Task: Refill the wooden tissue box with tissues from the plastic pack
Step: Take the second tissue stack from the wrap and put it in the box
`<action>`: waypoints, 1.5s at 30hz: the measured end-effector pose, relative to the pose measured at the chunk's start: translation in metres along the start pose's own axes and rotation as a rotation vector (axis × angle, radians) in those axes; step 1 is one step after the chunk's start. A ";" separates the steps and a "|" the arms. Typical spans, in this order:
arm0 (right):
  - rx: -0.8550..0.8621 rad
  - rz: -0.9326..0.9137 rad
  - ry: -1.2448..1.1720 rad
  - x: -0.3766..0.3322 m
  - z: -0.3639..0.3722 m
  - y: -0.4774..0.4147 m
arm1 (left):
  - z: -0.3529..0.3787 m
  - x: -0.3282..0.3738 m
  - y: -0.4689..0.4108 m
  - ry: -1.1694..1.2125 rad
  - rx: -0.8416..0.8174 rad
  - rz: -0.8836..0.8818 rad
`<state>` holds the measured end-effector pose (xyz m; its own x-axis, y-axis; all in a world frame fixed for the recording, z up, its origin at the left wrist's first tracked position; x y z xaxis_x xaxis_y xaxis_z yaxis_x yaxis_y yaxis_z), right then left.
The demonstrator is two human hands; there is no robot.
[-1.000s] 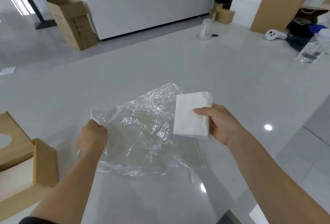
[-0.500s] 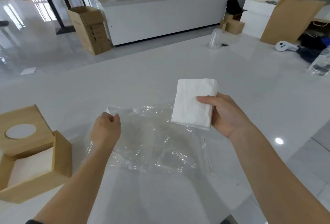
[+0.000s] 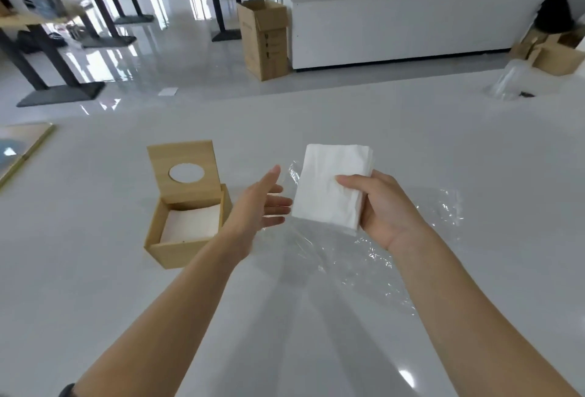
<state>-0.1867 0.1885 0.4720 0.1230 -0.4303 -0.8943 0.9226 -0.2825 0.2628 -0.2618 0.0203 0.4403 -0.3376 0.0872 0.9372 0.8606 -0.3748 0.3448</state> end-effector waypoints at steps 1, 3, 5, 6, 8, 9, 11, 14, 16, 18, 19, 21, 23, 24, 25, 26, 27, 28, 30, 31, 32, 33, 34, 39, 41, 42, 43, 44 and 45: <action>-0.014 0.003 -0.003 0.004 0.009 -0.001 | -0.004 -0.002 0.004 0.045 -0.033 -0.042; -0.047 0.015 -0.003 0.011 0.030 -0.004 | -0.015 -0.005 0.012 0.088 -0.092 -0.090; -0.064 0.021 -0.007 0.018 0.048 -0.005 | -0.022 -0.006 0.021 0.117 -0.160 -0.105; -0.063 0.021 -0.018 0.021 0.055 -0.006 | -0.024 -0.005 0.025 0.129 -0.192 -0.099; -0.056 0.024 -0.050 0.029 0.068 -0.007 | -0.031 -0.003 0.032 0.160 -0.228 -0.077; -0.055 0.024 -0.063 0.032 0.073 -0.007 | -0.034 -0.002 0.033 0.176 -0.226 -0.065; -0.052 0.029 -0.089 0.040 0.085 -0.007 | -0.047 -0.001 0.034 0.207 -0.185 -0.040; -0.072 0.031 -0.107 0.049 0.099 -0.008 | -0.069 0.000 0.035 0.249 -0.055 -0.037; -0.090 0.029 -0.085 0.053 0.107 -0.008 | -0.087 0.001 0.035 0.278 0.008 -0.039; -0.102 0.032 -0.060 0.056 0.114 -0.009 | -0.104 0.003 0.034 0.310 0.042 -0.035; -0.100 0.038 -0.054 0.058 0.116 -0.010 | -0.111 0.005 0.033 0.323 0.053 -0.033; -0.083 0.054 -0.038 0.061 0.119 -0.013 | -0.126 0.008 0.033 0.338 0.074 -0.017; -0.068 0.073 0.006 0.065 0.123 -0.015 | -0.139 0.010 0.031 0.333 0.089 0.002; -0.065 0.084 0.031 0.066 0.125 -0.015 | -0.146 0.011 0.030 0.320 0.094 0.006; -0.063 0.094 0.059 0.068 0.128 -0.016 | -0.151 0.011 0.029 0.307 0.102 0.006; -0.059 0.106 0.088 0.070 0.130 -0.017 | -0.157 0.011 0.028 0.292 0.110 0.005; -0.053 0.117 0.120 0.072 0.131 -0.018 | -0.161 0.011 0.027 0.277 0.119 0.002; -0.046 0.130 0.151 0.074 0.133 -0.019 | -0.166 0.012 0.026 0.259 0.128 0.001; -0.037 0.148 0.209 0.079 0.136 -0.021 | -0.173 0.015 0.024 0.226 0.140 0.009; -0.033 0.155 0.237 0.081 0.138 -0.023 | -0.177 0.016 0.023 0.214 0.146 0.012; -0.031 0.162 0.260 0.083 0.141 -0.023 | -0.180 0.017 0.021 0.203 0.150 0.013; -0.030 0.168 0.276 0.085 0.143 -0.024 | -0.184 0.018 0.020 0.194 0.154 0.013; -0.027 0.173 0.290 0.087 0.146 -0.025 | -0.187 0.018 0.019 0.188 0.157 0.012; 0.045 0.138 0.434 0.092 0.149 -0.032 | -0.201 0.014 0.012 0.248 0.156 -0.005; 0.058 0.115 0.486 0.093 0.150 -0.034 | -0.205 0.013 0.009 0.238 0.157 0.016; 0.059 0.110 0.502 0.094 0.151 -0.035 | -0.206 0.013 0.009 0.216 0.162 0.026; 0.059 0.108 0.519 0.096 0.152 -0.036 | -0.207 0.012 0.008 0.187 0.170 0.031; 0.061 0.105 0.539 0.097 0.152 -0.037 | -0.209 0.010 0.006 0.154 0.183 0.032; 0.060 0.099 0.565 0.099 0.154 -0.038 | -0.209 0.009 0.005 0.118 0.196 0.032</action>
<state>-0.2661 0.0252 0.4292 0.3988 0.0632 -0.9148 0.8765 -0.3194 0.3601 -0.3402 -0.1742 0.4395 -0.3413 -0.0345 0.9393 0.9253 -0.1883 0.3293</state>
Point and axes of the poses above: each hand's wrist, its own y-axis away from the middle knuckle, its own z-axis out of the palm, x = y × z, the point moved 6 cm from there along -y, towards the middle knuckle, and after that the axes turned 3 degrees about -x, right-handed, at the moved point
